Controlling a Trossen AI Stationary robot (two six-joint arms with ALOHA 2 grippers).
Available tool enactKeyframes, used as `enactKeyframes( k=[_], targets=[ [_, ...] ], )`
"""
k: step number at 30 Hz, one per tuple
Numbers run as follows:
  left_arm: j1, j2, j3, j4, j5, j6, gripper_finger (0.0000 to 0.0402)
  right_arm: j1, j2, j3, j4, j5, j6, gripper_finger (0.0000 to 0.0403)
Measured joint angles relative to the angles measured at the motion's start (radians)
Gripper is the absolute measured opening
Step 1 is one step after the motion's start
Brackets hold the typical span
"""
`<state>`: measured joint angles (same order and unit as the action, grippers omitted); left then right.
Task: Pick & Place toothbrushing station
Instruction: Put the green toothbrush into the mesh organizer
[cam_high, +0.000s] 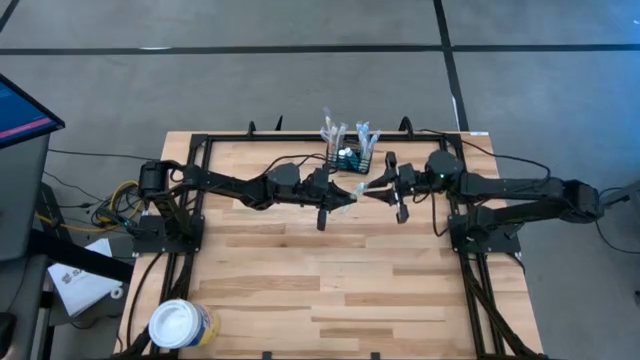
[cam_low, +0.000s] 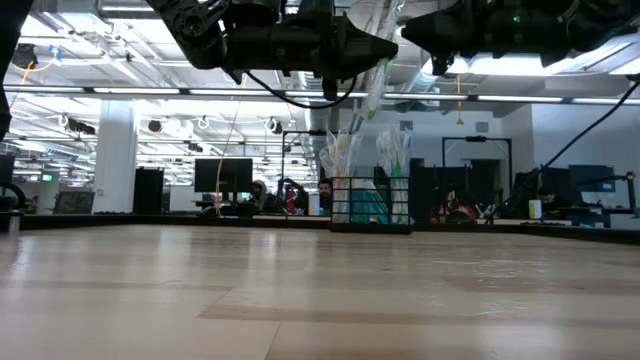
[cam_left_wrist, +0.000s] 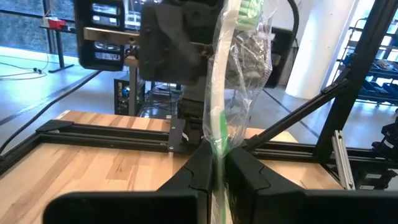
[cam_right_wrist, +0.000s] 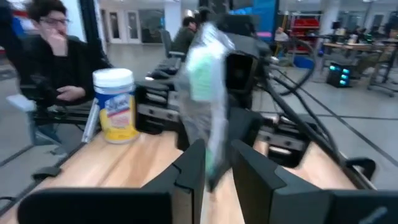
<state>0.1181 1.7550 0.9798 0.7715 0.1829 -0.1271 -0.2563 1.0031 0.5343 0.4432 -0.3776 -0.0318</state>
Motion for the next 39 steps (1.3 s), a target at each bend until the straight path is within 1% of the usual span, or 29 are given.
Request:
enactKeyframes(
  k=[3,7,16,21,26,30,32,35,39],
  targets=[
    [0.0,0.0,0.0,0.0,0.0,0.023,0.0014,0.002,0.0,0.001,0.013,-0.023,0.007,0.0071],
    [0.0,0.0,0.0,0.0,0.0,0.023,0.0014,0.001,0.0,0.001,0.01,-0.024,0.011,0.0077],
    [0.0,0.0,0.0,0.0,-0.006,0.023,0.0014,0.001,0.0,0.001,0.011,-0.018,0.014,0.0121],
    [0.0,0.0,0.0,0.01,-0.054,0.022,0.0014,0.001,0.0,0.001,0.014,-0.017,0.002,0.0135],
    [-0.006,0.0,0.0,0.037,-0.061,0.029,0.0014,0.001,0.002,0.001,0.015,-0.015,-0.001,0.0136],
    [-0.02,0.0,0.0,0.041,-0.075,0.072,0.0014,0.001,0.041,0.001,0.054,-0.015,-0.002,0.0133],
    [-0.025,0.0,0.0,0.042,-0.097,0.074,0.0014,0.001,0.072,0.002,0.093,-0.015,-0.002,0.0133],
    [-0.027,0.0,0.0,0.04,-0.103,0.075,0.0014,0.001,0.122,0.001,0.136,-0.015,0.008,0.0135],
    [-0.027,0.012,0.001,0.039,-0.109,0.075,0.0014,0.0,0.148,0.016,0.144,-0.018,0.014,0.0134]
  ],
)
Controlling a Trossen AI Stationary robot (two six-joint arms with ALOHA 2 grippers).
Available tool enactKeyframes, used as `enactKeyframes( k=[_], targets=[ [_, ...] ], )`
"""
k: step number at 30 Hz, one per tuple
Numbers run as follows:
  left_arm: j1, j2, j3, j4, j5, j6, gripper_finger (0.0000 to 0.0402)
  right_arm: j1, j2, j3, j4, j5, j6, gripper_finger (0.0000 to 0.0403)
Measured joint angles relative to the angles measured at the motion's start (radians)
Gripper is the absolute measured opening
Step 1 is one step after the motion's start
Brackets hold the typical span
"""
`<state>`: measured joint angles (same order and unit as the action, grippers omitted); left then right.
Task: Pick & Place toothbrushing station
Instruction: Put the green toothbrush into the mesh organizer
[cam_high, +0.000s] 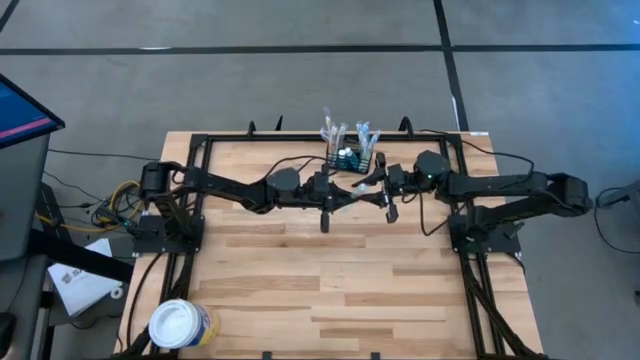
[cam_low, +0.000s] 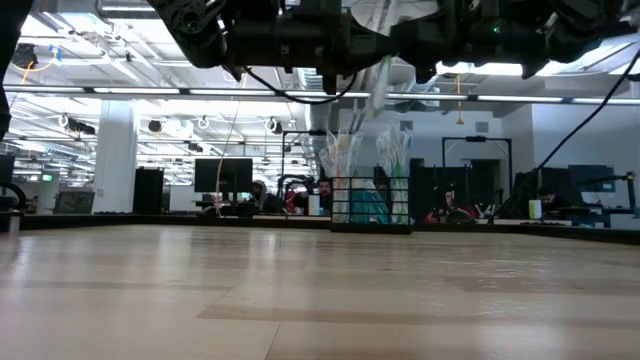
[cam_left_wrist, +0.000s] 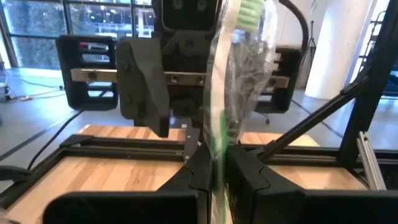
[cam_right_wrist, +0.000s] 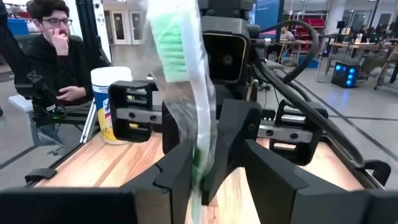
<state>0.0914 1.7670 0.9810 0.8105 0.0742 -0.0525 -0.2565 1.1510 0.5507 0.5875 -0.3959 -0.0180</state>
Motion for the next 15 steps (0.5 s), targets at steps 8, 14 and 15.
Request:
enactKeyframes(
  k=[8,14,15],
  targets=[
    [0.002,0.018,0.0,0.007,-0.005,0.022,0.0014,0.0,-0.007,0.011,0.001,-0.003,0.001,0.0129],
    [0.005,0.028,0.0,0.0,-0.024,0.023,0.0014,0.001,-0.024,0.013,0.008,-0.022,0.019,0.0116],
    [0.005,0.028,0.0,-0.001,-0.026,0.023,0.0014,0.001,-0.023,0.013,0.007,-0.023,0.019,0.0113]
  ],
)
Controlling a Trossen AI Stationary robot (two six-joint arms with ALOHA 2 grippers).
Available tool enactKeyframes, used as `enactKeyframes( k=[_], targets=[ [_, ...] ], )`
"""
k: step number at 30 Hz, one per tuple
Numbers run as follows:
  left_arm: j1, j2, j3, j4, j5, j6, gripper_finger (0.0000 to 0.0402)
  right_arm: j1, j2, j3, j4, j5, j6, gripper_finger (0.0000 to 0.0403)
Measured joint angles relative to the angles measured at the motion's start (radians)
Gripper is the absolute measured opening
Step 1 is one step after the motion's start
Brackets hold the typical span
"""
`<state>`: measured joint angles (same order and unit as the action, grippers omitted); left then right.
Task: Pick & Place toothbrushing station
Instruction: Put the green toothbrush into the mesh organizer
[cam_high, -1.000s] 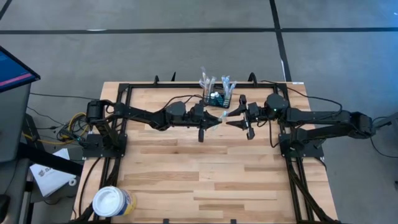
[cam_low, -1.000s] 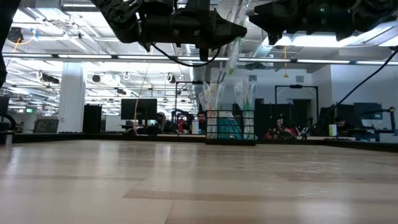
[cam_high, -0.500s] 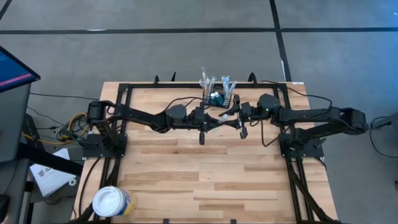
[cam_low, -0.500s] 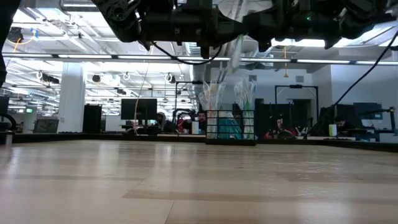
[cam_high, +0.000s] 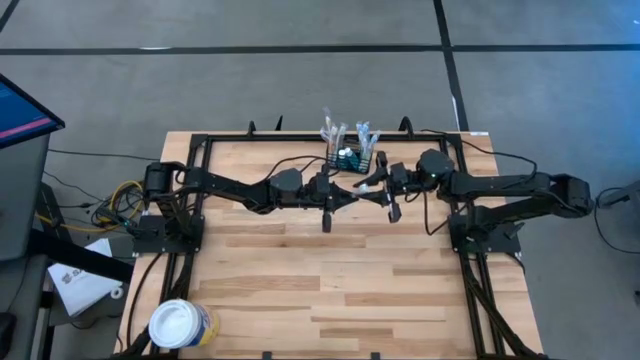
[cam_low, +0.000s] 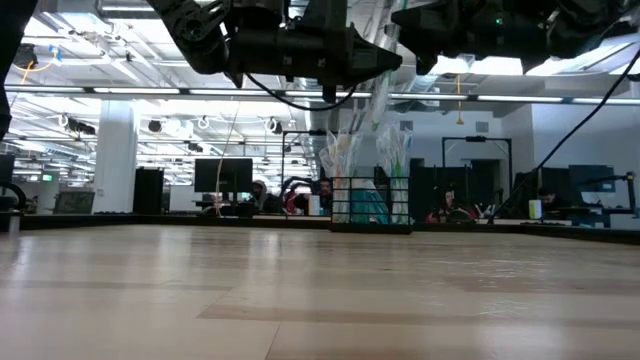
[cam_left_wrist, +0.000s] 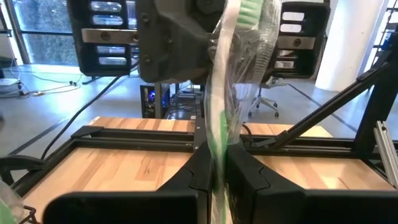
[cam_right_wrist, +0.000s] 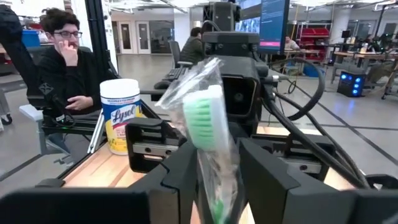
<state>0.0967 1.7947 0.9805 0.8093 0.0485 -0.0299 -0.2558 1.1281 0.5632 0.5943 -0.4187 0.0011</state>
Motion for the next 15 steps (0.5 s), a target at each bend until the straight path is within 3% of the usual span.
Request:
enactKeyframes(
  k=[5,11,15],
  targets=[
    [0.0,0.0,0.0,0.001,0.0,0.0,0.0014,0.0,-0.005,0.0,-0.003,-0.003,0.0,0.0081],
    [-0.001,0.0,-0.001,0.006,0.002,-0.004,0.0019,0.0,-0.005,0.0,-0.003,-0.002,-0.013,0.0013],
    [-0.001,0.0,-0.001,0.01,0.004,0.0,0.0035,0.0,-0.005,0.0,-0.006,0.0,-0.024,0.0018]
  ],
)
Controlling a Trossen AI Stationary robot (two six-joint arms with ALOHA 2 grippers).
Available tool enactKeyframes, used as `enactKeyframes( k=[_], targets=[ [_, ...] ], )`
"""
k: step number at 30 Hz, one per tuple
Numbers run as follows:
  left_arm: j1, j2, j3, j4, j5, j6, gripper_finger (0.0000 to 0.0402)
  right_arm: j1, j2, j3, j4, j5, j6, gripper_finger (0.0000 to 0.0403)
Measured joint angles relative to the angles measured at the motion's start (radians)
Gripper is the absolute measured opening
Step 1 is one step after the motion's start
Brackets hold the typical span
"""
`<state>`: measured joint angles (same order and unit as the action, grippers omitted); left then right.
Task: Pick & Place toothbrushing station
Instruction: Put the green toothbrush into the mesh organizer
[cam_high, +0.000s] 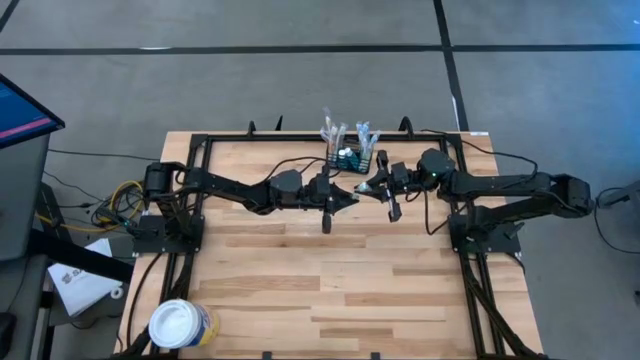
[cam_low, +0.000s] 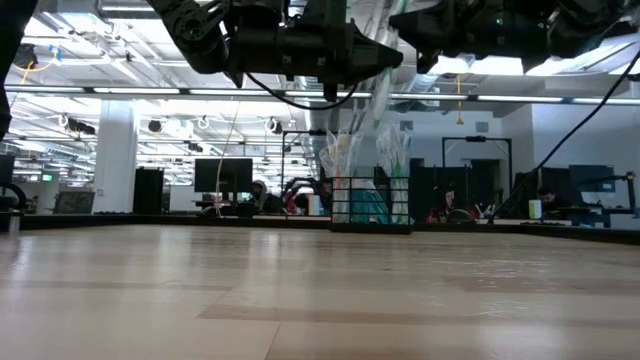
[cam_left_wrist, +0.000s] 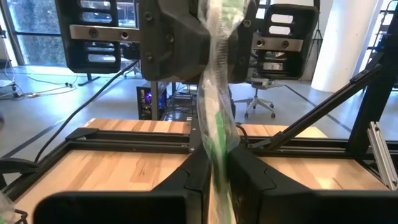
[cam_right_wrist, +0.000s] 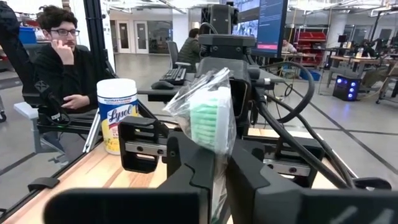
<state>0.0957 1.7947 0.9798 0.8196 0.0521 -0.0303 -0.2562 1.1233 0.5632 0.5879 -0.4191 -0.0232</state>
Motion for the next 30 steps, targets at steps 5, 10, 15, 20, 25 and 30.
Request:
enactKeyframes(
  k=[5,10,15,20,25,30],
  targets=[
    [0.0,0.0,0.0,0.006,-0.001,0.0,0.0053,0.0,0.0,0.0,-0.004,0.0,-0.002,0.0008],
    [0.001,-0.005,0.0,0.007,-0.002,0.009,0.0063,-0.003,0.0,0.0,-0.009,-0.002,-0.003,0.0006],
    [0.011,-0.023,-0.001,-0.007,-0.01,0.027,0.0071,-0.023,-0.009,0.0,-0.039,-0.005,-0.003,0.0005],
    [0.028,-0.049,-0.005,-0.033,-0.012,0.026,0.0074,-0.059,-0.054,-0.003,-0.098,-0.007,-0.005,0.0005],
    [0.031,-0.06,-0.034,-0.042,-0.012,0.023,0.0072,-0.106,-0.129,-0.002,-0.172,-0.003,-0.028,0.0004],
    [0.028,-0.063,-0.042,-0.038,-0.01,0.019,0.0072,-0.173,-0.177,-0.002,-0.227,0.002,-0.04,0.0004]
  ],
)
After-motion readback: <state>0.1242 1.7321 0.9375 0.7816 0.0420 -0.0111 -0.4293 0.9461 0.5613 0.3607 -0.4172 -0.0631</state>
